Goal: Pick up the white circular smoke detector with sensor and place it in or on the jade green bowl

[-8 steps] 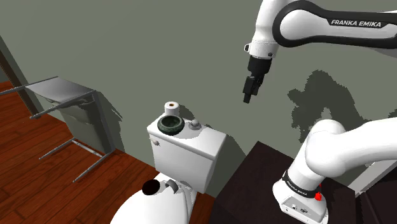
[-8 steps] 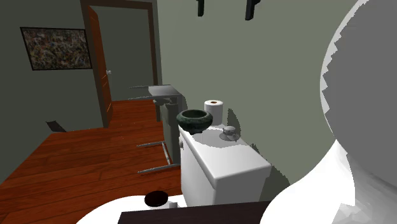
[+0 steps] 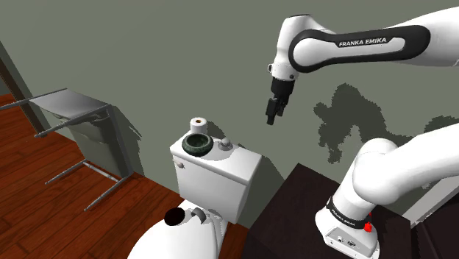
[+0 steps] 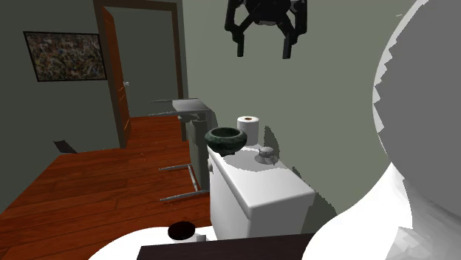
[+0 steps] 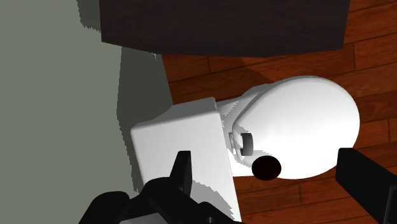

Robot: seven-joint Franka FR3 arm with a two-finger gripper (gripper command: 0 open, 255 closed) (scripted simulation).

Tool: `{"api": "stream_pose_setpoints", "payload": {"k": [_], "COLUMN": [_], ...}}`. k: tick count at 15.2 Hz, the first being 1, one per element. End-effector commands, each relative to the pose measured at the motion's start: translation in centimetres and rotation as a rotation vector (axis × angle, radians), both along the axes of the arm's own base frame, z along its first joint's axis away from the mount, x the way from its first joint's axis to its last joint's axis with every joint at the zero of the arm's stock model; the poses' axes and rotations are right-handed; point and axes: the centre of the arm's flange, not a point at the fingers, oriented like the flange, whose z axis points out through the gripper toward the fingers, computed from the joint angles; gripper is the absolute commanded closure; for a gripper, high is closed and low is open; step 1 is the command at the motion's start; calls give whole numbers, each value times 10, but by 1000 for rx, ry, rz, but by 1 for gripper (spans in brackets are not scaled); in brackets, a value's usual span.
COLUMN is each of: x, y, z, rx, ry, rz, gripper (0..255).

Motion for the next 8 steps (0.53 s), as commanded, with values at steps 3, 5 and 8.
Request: {"api": "stream_pose_setpoints", "payload": {"k": [3,5,8], "x": [36,54,81], "y": [-11,-17,-26], "z": [-34,-52,-79], "rx": [-5,-8,-12], "ry": [-5,-6,-8], "rz": [6,9,13], "gripper": [0,0,0]}}
